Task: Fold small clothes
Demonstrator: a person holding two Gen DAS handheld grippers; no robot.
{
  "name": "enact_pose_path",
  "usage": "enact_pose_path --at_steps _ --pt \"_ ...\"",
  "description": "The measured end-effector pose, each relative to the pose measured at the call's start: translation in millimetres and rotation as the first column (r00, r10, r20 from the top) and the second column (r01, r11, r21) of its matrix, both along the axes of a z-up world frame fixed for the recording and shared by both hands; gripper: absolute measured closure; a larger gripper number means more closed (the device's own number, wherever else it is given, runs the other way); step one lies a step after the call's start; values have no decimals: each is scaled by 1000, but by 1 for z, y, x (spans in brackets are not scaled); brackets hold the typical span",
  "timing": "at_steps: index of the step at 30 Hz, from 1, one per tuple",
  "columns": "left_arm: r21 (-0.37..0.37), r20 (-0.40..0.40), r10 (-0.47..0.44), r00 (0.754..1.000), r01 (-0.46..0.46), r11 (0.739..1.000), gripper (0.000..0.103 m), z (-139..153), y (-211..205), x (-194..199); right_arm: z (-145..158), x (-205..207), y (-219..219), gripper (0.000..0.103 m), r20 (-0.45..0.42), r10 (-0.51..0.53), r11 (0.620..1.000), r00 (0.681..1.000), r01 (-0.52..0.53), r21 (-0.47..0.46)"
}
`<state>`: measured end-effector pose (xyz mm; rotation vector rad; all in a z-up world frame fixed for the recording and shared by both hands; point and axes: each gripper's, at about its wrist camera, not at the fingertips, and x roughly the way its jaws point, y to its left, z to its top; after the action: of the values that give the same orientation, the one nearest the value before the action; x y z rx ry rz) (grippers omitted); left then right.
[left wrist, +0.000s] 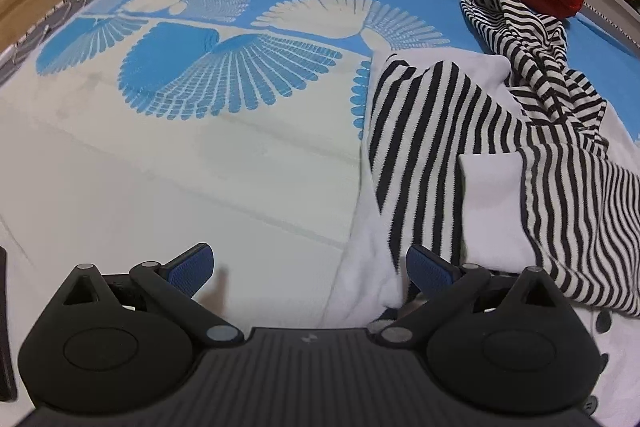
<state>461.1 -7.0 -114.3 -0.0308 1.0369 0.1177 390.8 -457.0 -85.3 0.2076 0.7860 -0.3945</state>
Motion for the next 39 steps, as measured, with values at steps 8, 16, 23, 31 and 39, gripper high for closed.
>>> enact_pose_path --at_steps 8,16,23,31,39 --pt "28 -24 -50 998 51 998 0 -8 -15 1 -54 34 17 62 -61 83 997 995 -83 -5" --pt "2 -32 -28 999 28 1000 0 -9 -9 2 -43 8 -34 103 46 -205 976 978 208 -70" --pt "36 39 -48 998 47 998 0 -2 -21 -2 -20 -10 -7 98 169 37 994 985 -53 94" --pt "106 56 -94 994 87 991 0 -3 -29 -5 -59 47 7 103 -58 -33 995 998 27 -97" --pt "110 66 -82 994 74 991 0 4 -27 -10 -5 -51 8 39 44 -38 999 998 37 9"
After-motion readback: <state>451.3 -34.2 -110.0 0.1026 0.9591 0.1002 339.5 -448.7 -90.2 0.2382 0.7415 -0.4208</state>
